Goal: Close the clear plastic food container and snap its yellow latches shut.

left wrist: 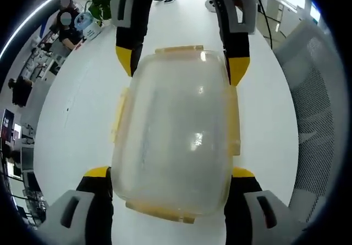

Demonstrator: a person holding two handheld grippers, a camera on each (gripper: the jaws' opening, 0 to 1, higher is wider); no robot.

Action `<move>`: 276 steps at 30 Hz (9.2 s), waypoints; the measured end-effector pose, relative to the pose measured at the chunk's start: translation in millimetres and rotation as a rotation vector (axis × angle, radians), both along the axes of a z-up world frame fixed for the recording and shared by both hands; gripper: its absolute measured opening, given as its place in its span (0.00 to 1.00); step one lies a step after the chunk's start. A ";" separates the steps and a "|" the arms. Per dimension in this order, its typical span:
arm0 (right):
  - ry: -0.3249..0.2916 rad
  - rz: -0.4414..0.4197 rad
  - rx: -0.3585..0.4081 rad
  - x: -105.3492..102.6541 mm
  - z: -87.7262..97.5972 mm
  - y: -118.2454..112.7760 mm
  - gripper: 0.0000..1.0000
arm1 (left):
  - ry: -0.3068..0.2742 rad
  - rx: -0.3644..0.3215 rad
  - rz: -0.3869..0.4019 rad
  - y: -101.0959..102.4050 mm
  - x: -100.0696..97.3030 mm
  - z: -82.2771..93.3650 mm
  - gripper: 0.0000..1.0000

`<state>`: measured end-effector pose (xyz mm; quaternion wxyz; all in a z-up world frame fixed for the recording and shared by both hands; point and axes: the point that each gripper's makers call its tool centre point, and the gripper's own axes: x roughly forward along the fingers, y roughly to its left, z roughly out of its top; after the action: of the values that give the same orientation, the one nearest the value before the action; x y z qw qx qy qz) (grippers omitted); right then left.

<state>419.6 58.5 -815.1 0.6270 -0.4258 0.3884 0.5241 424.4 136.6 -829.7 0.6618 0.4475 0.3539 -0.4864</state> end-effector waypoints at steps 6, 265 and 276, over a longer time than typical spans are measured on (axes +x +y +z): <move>0.001 -0.002 0.009 0.5 -2.3 1.6 0.76 | 0.002 -0.005 -0.002 -0.2 0.2 -0.3 0.86; -0.273 -0.720 0.694 -115.6 44.8 -98.8 0.84 | -0.173 -0.718 0.665 90.1 -112.3 73.0 0.88; -0.272 -0.709 0.693 -116.9 44.3 -96.2 0.85 | -0.168 -0.722 0.673 91.0 -113.0 70.5 0.89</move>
<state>302.7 -37.7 -770.7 0.9153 -0.0995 0.2272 0.3173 311.4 227.6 -759.2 0.9209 0.0888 0.2332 -0.2995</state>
